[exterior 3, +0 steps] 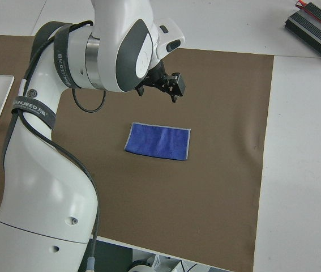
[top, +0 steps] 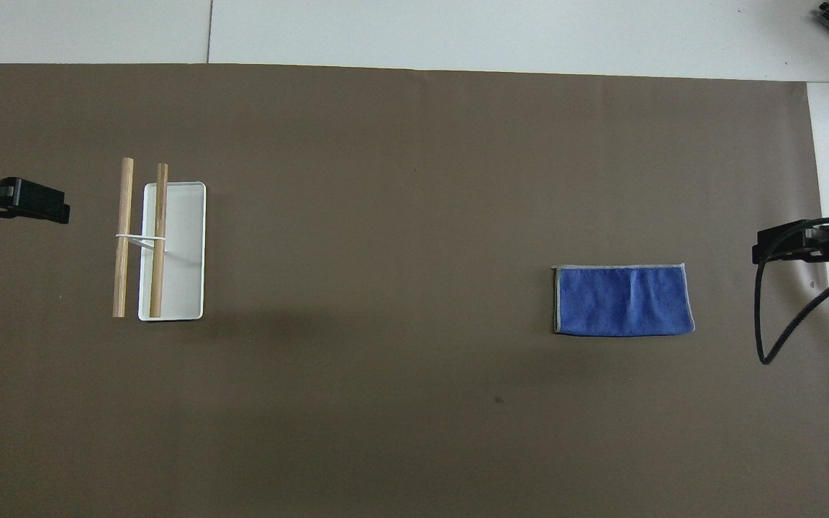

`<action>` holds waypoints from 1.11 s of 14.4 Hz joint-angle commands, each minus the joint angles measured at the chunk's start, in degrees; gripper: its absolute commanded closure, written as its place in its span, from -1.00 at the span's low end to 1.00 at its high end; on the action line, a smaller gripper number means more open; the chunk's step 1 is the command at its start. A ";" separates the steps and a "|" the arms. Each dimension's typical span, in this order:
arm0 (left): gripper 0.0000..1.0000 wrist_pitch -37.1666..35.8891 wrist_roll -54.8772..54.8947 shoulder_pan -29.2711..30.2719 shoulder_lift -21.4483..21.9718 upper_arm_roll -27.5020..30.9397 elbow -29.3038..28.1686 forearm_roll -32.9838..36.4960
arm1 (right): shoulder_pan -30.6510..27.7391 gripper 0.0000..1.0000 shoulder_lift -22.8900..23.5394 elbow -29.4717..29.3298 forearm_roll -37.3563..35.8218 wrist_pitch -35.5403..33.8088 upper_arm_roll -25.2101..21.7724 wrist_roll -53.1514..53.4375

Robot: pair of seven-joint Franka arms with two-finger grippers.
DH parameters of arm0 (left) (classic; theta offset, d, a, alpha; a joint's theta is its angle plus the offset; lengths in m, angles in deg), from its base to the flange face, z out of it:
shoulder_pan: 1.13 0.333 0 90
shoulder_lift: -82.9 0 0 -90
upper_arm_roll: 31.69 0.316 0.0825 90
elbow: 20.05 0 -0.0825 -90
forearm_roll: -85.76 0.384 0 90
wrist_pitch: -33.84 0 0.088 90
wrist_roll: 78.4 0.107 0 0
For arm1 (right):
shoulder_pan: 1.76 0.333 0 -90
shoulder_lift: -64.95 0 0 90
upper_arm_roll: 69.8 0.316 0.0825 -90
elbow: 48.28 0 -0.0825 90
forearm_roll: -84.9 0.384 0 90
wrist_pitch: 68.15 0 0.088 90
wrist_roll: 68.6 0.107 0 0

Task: Right arm passes towel to left arm to hang

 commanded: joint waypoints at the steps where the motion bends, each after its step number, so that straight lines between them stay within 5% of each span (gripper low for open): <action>1: -1.00 -1.13 0.27 -0.06 0.50 0.35 0.29 -0.64 | -0.23 -1.00 -1.82 2.00 0.96 0.30 0.41 1.09; 16: -1.00 -1.22 0.27 -0.06 0.50 0.35 0.29 -0.64 | -0.31 -1.00 -2.70 3.94 0.96 0.56 0.32 0.38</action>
